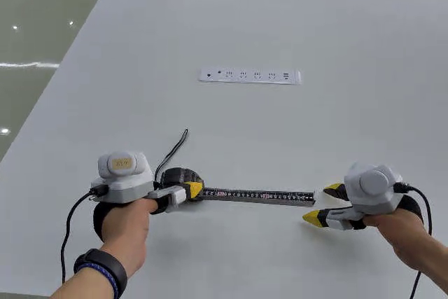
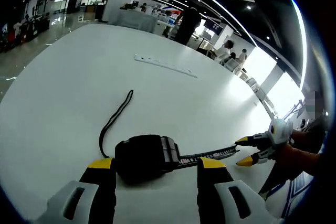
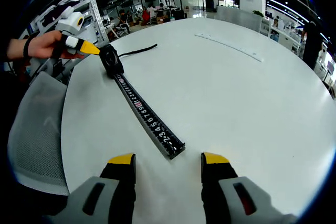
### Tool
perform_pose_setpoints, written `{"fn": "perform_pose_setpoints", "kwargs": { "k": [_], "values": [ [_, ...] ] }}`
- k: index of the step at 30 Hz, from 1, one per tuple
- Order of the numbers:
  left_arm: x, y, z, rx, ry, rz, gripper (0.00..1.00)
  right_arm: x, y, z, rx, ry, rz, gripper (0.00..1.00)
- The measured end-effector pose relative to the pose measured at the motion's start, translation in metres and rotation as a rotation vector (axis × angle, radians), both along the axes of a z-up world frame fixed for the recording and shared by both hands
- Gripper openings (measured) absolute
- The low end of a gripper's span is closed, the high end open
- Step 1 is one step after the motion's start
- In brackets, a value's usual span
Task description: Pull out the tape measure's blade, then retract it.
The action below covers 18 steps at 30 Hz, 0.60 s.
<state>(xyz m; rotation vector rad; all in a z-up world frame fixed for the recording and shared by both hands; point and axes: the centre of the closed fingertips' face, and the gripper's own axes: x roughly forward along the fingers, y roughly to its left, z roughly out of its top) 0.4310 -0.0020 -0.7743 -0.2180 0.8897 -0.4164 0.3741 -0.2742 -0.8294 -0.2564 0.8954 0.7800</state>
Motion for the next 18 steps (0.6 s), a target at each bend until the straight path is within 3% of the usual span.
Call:
{"fn": "perform_pose_setpoints", "kwargs": {
  "k": [2, 3, 14, 18],
  "values": [
    [0.002, 0.000, -0.003, 0.006, 0.004, 0.009, 0.60, 0.005, 0.002, 0.000, -0.026, -0.036, 0.057, 0.50],
    [0.002, 0.000, -0.002, 0.008, 0.004, 0.010, 0.60, 0.003, 0.001, 0.000, -0.034, -0.018, 0.051, 0.49],
    [0.003, -0.001, -0.009, 0.042, 0.033, 0.082, 0.60, 0.014, 0.008, -0.001, -0.100, -0.044, 0.243, 0.38],
    [0.003, -0.001, -0.010, 0.047, 0.036, 0.097, 0.60, 0.018, 0.008, -0.002, -0.113, -0.050, 0.277, 0.33]
  ]
}}
